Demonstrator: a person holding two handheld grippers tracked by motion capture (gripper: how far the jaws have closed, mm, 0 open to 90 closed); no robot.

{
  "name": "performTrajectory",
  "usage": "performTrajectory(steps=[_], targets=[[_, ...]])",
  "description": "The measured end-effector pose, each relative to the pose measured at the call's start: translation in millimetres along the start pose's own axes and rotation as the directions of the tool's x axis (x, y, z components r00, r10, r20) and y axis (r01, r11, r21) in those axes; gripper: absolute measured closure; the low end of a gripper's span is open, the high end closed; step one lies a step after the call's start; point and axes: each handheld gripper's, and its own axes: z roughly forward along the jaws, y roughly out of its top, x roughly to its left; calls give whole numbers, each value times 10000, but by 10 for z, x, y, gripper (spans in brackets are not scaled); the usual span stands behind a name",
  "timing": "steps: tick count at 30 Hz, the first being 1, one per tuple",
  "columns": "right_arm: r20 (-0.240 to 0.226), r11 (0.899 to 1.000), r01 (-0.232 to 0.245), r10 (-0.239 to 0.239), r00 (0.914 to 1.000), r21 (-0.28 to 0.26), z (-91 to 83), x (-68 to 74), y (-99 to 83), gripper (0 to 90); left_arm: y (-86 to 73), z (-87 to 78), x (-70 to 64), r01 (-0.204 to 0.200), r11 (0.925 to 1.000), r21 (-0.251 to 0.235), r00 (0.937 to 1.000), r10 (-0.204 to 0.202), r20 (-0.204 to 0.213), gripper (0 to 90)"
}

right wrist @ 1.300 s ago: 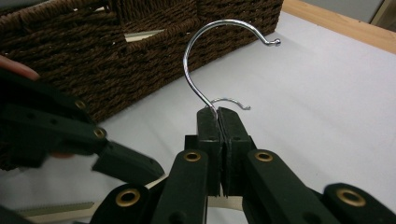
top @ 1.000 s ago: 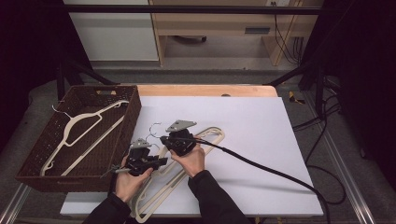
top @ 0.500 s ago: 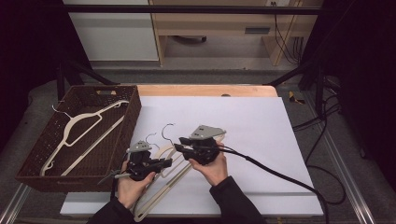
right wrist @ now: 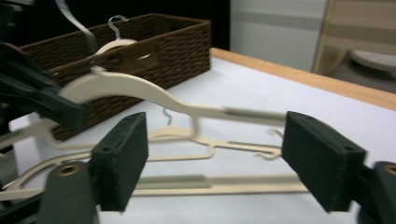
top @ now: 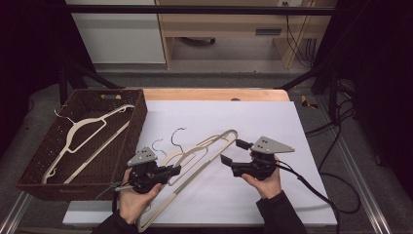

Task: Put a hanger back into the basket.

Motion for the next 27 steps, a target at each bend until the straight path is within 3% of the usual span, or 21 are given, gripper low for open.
performTrajectory(steps=[4,8,14,21,27], targets=[[424,9993,-57,73,9991,-359,-179,-120,1,159,163,-198,-36,-411,9984,-391,9991,407,-106,860],[546,9975,-164,202,9983,-692,-327,-206,-1,128,350,-397,-64,-828,9943,-674,9959,801,-414,860],[839,9971,-245,305,9960,-715,-445,-289,-43,94,605,-670,-24,-1373,9864,-906,9886,1308,-750,861],[1188,9978,-164,240,9926,-641,-506,-358,-100,71,779,-936,160,-1633,9788,-1239,9820,1492,-1158,861],[1419,9974,-302,393,9891,-659,-549,-411,-133,66,893,-1223,449,-1932,9719,-1344,9666,1651,-1959,860]])
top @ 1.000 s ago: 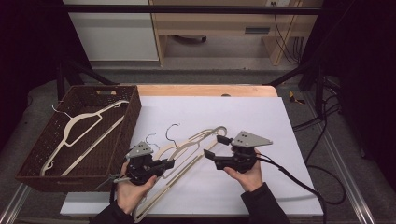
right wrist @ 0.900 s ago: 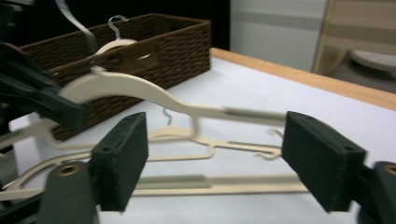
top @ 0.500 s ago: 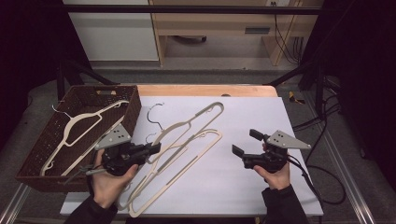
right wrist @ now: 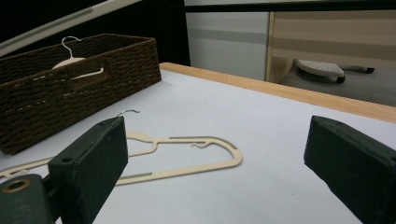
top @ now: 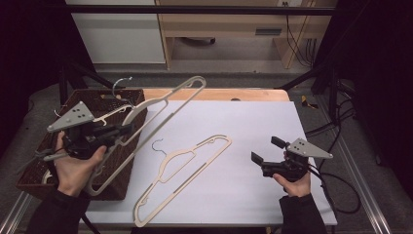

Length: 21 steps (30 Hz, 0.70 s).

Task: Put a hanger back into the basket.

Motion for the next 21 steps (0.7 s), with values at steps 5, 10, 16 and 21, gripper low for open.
performTrajectory(steps=[5,10,16,21], targets=[[129,10000,-64,64,9999,32,-11,-22,-6,62,6,-110,275,-188,9998,17,9994,188,-306,861],[214,9999,-63,61,9998,82,-12,-28,-8,61,-31,-145,549,-230,9986,472,9979,258,-602,861],[289,9999,47,-50,9996,113,-16,-42,-9,58,-109,-148,890,56,9952,975,9942,49,-1073,861],[271,9999,-22,19,9996,113,-9,-36,-9,58,-242,-189,1170,592,9918,1130,9916,-454,-1211,861]])
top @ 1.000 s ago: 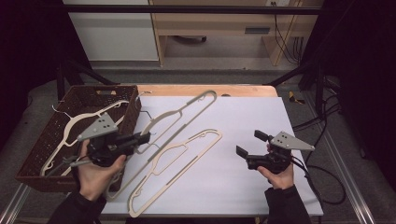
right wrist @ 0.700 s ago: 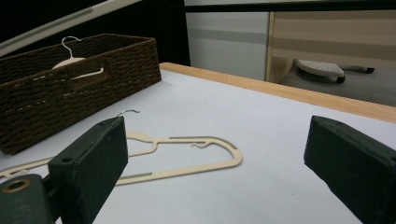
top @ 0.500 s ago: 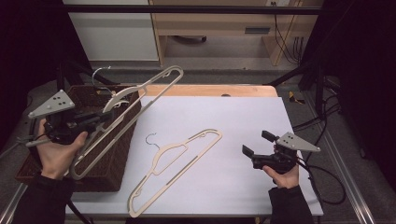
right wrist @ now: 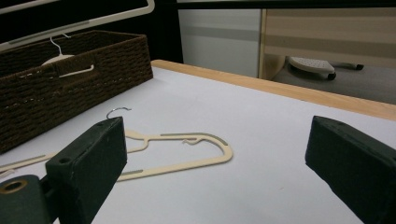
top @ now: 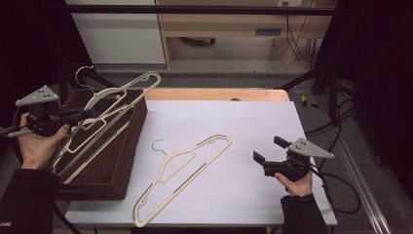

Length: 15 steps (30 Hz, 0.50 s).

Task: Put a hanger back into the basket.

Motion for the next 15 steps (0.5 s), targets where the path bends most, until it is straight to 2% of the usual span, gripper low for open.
performTrajectory(steps=[2,3,8,15], targets=[[-10,10000,-5,5,10000,6,-1,1,0,58,-26,-10,52,74,10000,35,10000,-74,13,860],[6,10000,14,-14,10000,34,2,-1,-2,58,-77,-30,146,212,9997,89,9998,-212,-35,860],[32,9999,47,-48,10000,117,23,5,-12,58,-192,-64,340,221,9990,377,9995,-212,-227,860],[11,9998,77,-77,10000,163,28,3,-17,60,-330,-88,548,404,9978,518,9990,-395,-187,861]])
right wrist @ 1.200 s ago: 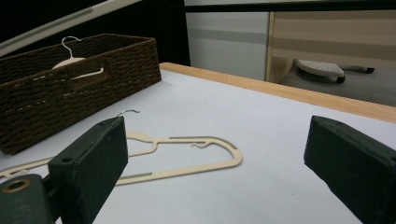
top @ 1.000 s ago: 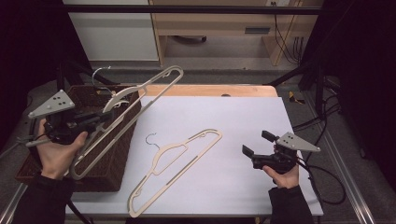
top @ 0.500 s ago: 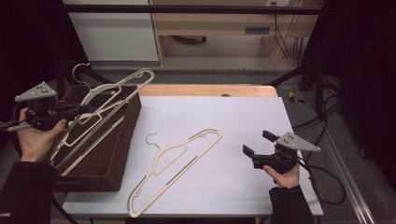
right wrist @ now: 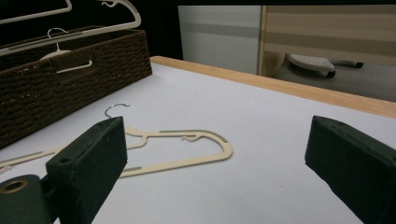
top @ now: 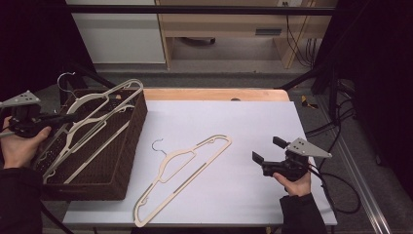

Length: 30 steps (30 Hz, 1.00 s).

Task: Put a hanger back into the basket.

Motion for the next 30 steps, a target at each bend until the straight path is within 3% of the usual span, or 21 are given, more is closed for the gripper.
performTrajectory(steps=[8,18,23,30], targets=[[13,10000,-51,51,10000,36,15,-9,-13,60,-204,97,122,328,9978,574,9994,-322,-107,861],[-5,10000,-66,66,10000,40,12,-9,-13,60,-398,316,88,470,9913,1229,9983,-424,-397,860],[-31,10000,-90,90,10000,35,10,-7,-13,60,-451,378,93,678,9864,1499,9967,-603,-538,859],[-61,9999,-113,113,9999,65,15,-1,-15,61,-513,485,93,930,9734,2094,9933,-763,-863,849]])
